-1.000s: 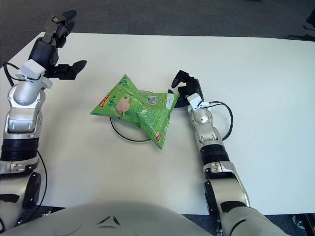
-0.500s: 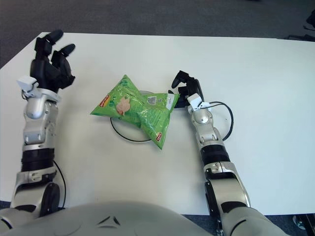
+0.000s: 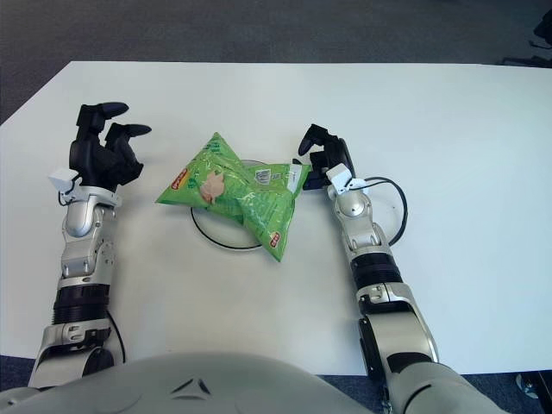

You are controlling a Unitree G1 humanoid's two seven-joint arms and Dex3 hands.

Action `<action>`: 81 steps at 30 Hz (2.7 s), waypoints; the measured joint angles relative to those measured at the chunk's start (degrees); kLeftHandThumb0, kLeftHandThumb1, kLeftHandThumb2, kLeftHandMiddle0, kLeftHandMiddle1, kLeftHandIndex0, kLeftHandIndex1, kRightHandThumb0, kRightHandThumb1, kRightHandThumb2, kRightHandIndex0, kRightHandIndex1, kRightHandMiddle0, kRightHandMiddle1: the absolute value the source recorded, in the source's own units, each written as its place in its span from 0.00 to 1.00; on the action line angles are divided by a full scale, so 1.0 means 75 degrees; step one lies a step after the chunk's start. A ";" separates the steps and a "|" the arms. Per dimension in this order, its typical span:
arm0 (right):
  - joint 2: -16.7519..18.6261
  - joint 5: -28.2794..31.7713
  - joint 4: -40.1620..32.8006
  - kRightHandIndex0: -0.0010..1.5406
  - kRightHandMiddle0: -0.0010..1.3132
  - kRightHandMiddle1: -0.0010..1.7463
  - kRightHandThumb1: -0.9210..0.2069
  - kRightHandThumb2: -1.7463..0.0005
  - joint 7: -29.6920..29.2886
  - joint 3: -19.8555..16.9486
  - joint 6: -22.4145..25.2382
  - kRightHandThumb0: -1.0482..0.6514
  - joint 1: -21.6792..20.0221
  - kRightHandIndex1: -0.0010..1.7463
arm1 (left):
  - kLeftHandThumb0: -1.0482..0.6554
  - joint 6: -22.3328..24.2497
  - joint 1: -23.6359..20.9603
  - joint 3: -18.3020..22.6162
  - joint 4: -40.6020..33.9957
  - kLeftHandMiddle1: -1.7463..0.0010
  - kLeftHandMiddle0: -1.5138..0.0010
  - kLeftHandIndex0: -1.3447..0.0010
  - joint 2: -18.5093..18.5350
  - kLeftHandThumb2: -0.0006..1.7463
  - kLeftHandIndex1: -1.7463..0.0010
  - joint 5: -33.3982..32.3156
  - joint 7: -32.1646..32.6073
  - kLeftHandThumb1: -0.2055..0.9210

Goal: Put the snack into the plate.

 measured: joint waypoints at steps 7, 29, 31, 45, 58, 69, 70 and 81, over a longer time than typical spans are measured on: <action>-0.0032 0.0001 0.0128 0.87 0.50 1.00 0.59 0.21 0.0084 -0.0006 -0.0044 0.32 -0.0077 1.00 | 0.60 0.0384 0.0140 0.0020 -0.0091 0.00 0.41 0.50 0.0084 0.95 0.07 -0.0278 -0.0219 0.17; -0.0053 0.0304 0.0033 0.87 0.51 1.00 0.59 0.20 0.0089 -0.0341 0.0162 0.32 -0.0047 1.00 | 0.61 -0.0073 0.0159 0.0166 0.0288 0.00 0.37 0.42 0.0120 1.00 0.10 -0.0086 -0.0203 0.08; 0.0014 0.0526 -0.0007 0.87 0.52 1.00 0.60 0.19 0.0139 -0.0460 0.0240 0.32 -0.0028 1.00 | 0.61 -0.0117 0.0159 0.0163 0.0288 0.00 0.48 0.47 0.0120 0.95 0.04 -0.0031 -0.0180 0.18; 0.0476 0.2757 -0.0065 0.85 0.57 1.00 0.69 0.13 0.1461 -0.1606 0.0452 0.29 -0.0005 1.00 | 0.61 0.0115 0.0174 0.0150 0.0278 0.00 0.38 0.45 0.0129 1.00 0.07 0.0119 -0.0055 0.10; 0.0681 0.3926 -0.0046 0.80 0.51 1.00 0.60 0.20 0.2538 -0.2122 0.0455 0.32 -0.0053 1.00 | 0.35 0.0285 0.0216 0.0126 0.0203 0.00 0.15 0.57 0.0133 0.72 0.00 0.0237 0.0408 0.50; 0.0861 0.5113 0.0045 0.76 0.45 1.00 0.52 0.26 0.3439 -0.2702 0.0983 0.34 -0.0142 1.00 | 0.35 0.0296 0.0226 0.0124 0.0229 0.00 0.15 0.58 0.0143 0.71 0.00 0.0371 0.0694 0.52; 0.0865 0.5137 0.0061 0.76 0.45 1.00 0.52 0.26 0.3492 -0.2723 0.1005 0.34 -0.0150 1.00 | 0.35 0.0296 0.0226 0.0123 0.0231 0.00 0.15 0.58 0.0143 0.71 0.00 0.0388 0.0710 0.52; 0.0887 0.5348 0.0304 0.76 0.47 1.00 0.54 0.24 0.3948 -0.2910 0.1262 0.33 -0.0299 1.00 | 0.35 0.0333 0.0225 0.0093 0.0286 0.00 0.14 0.59 0.0165 0.70 0.00 0.0475 0.0831 0.53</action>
